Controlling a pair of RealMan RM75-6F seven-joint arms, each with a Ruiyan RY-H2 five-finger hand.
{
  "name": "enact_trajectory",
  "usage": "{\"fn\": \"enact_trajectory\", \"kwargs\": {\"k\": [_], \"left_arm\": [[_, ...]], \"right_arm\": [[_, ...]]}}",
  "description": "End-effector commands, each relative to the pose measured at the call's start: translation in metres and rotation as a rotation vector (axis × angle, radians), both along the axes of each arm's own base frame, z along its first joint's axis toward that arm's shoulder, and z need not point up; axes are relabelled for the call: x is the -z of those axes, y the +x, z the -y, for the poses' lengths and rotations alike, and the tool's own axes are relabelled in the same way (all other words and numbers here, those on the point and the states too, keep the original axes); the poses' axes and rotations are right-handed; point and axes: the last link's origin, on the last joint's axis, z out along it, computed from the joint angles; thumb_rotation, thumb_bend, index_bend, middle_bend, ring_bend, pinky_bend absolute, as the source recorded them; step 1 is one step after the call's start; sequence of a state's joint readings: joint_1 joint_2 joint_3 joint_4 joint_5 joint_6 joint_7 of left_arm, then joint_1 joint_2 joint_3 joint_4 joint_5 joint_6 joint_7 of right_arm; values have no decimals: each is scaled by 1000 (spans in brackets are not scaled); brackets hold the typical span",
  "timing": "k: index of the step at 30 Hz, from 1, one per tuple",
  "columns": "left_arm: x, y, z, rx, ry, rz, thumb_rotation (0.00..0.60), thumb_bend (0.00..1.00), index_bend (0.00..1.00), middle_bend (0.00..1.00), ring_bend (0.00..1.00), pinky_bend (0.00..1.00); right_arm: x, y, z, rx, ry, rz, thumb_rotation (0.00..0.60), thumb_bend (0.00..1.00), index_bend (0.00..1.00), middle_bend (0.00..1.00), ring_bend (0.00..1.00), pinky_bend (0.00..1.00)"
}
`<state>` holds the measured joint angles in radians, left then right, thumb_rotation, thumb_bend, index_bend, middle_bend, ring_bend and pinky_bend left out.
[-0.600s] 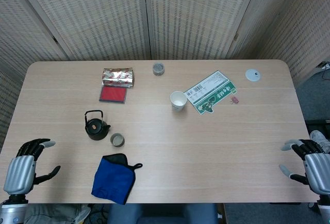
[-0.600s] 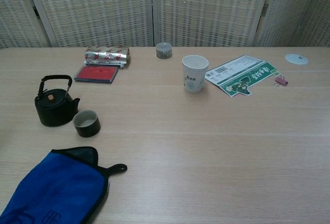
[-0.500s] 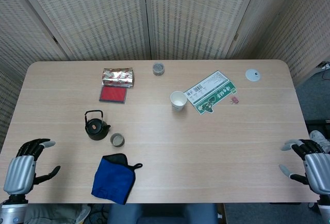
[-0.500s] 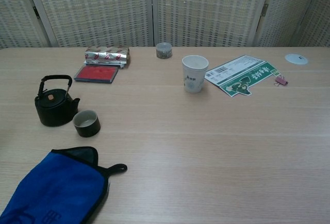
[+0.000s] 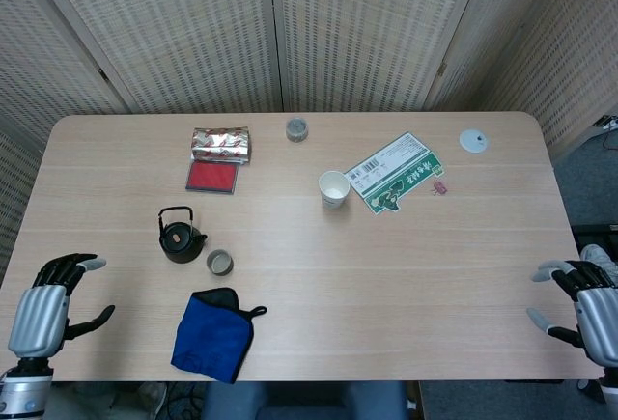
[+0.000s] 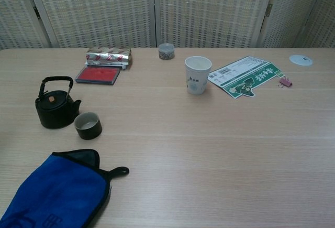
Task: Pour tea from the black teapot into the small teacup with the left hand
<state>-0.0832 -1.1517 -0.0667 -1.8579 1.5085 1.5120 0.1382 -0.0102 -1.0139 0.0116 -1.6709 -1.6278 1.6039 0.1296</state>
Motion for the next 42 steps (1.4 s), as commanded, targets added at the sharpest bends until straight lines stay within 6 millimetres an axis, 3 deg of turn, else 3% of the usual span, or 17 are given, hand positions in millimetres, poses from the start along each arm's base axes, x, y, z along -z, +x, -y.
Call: {"fn": "enact_trajectory", "kwargs": {"k": [1,10,23,42], "left_arm": [[0,1,-7,23,-6,-7,600,203,301,227,176,127],[10,8,-48,112,-58,-45,600,203,294,227,179,126],[43,20,-99,159,-150,-89,600,202,165,189,155,94],[94,38,-124,215,-253,-184,598,202,65,97,130,69]], "right_arm": [[-2,2,2,-6,-5,-5,600,144,425,346,268,268],[-8,9,7,-24,-17,-25,600,143,425,345,268,268],[-10,9,7,-12,-24,-32,600,144,425,344,268,268],[-9,5,8,7,-23,-30,600,144,425,344,267,268]]}}
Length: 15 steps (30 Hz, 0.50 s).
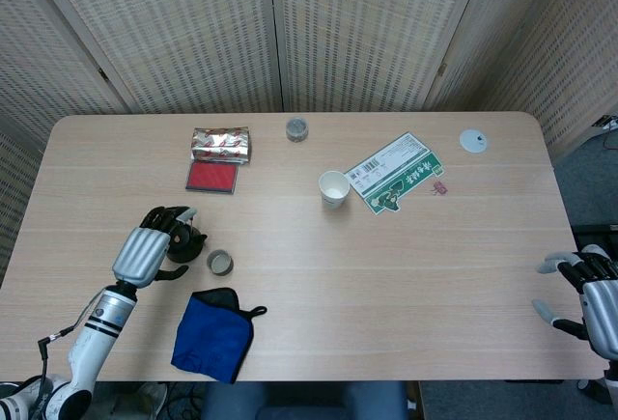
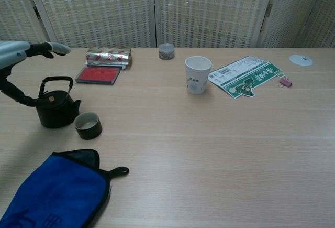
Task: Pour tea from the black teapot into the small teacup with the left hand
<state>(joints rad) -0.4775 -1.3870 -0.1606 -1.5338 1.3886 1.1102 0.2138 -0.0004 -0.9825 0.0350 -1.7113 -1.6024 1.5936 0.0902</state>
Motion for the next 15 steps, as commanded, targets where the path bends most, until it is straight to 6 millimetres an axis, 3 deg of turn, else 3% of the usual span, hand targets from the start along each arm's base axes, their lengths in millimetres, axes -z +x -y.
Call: {"fn": "enact_trajectory", "kwargs": {"k": [1,15], "left_arm": [[6,1,-2,3,-10,-14,598,202,65,97,129,69],[25,-4,-14,-2,-22,-82,599,202,65,97,129,65]], "right_arm": [[0,0,0,2,1,0,600,144,425,344,268,268],[0,-4,0,11,1,8,600,143,425,343,268,268]]}}
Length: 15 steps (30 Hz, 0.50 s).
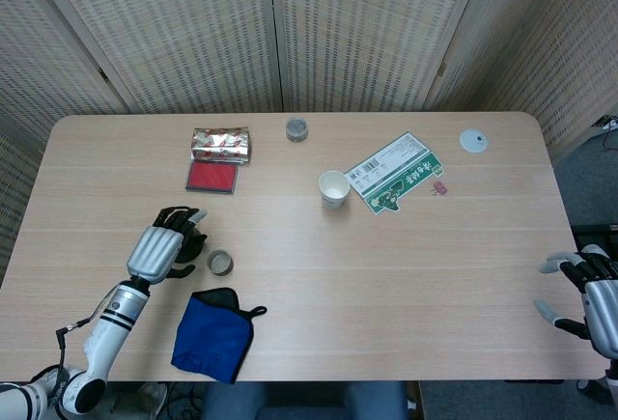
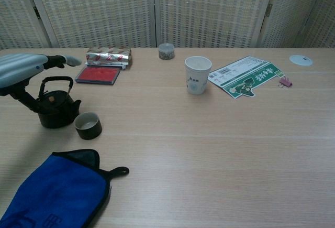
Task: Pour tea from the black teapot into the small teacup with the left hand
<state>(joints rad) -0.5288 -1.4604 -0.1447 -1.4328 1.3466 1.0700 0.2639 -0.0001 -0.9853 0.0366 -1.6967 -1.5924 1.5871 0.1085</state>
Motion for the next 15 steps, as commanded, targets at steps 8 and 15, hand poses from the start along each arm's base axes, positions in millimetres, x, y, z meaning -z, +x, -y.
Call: {"fn": "enact_trajectory", "kwargs": {"k": [8,15], "left_arm": [[11,-5,-9,-18,1,-38,600,202,65,90,117,57],[17,-11,-16,-36,7,-54,600,202,65,90,116,57]], "right_arm": [[-2,-2,-4,7,-10,3,600,143,425,343,267,268],[-2,-3,-5,10,-11,3,600,143,425,343,268,268]]}}
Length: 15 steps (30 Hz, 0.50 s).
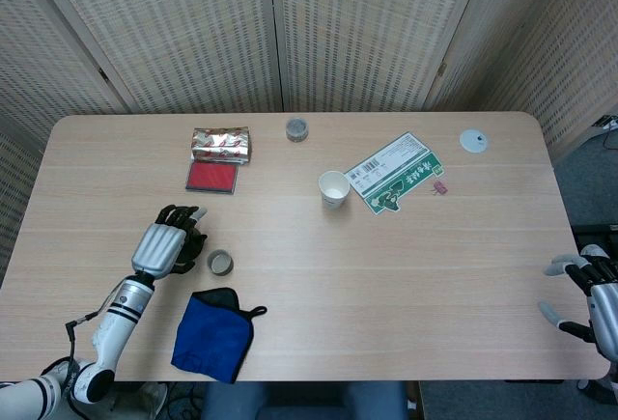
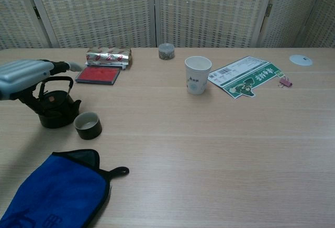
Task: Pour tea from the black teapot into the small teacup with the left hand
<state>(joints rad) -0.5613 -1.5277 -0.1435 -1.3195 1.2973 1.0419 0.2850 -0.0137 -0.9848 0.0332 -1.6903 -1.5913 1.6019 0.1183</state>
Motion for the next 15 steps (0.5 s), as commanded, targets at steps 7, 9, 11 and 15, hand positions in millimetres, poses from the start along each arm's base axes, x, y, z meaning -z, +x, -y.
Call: {"fn": "enact_trajectory", "kwargs": {"k": [7,9,11,15], "left_arm": [[7,-6,-12,-10,17,-32,600,202,65,87,116,57],[8,-7,-15,-8,25,-40,600,202,65,87,116,57],[8,-9,-18,-7,32,-50,600,202,65,87,116,57],[9,-13,-23,0,45,-81,600,202,65,87,116,56]], "right_arm": [[-1,0,0,2,-1,-3,600,143,425,343,268,268],[-1,0,0,4,-1,-4,600,144,425,343,268,268],[-1,0,0,5,-2,-5,600,144,424,343,268,268],[-2,0,-1,8,-4,-7,600,143,425,343,268,268]]}}
